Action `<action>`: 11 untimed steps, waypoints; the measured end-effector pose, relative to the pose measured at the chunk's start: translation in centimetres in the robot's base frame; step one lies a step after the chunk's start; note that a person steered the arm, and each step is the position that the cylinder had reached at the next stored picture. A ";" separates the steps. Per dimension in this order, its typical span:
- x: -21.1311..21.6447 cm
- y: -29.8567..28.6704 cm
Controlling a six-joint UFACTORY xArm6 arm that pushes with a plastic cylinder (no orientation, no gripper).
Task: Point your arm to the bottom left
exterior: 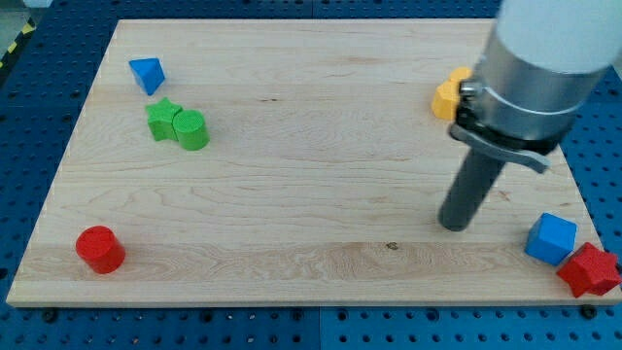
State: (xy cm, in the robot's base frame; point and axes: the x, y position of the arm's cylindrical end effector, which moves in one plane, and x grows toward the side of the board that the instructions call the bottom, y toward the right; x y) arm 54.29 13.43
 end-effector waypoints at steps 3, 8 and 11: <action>0.0 -16.9; -1.1 -37.9; 2.7 -43.3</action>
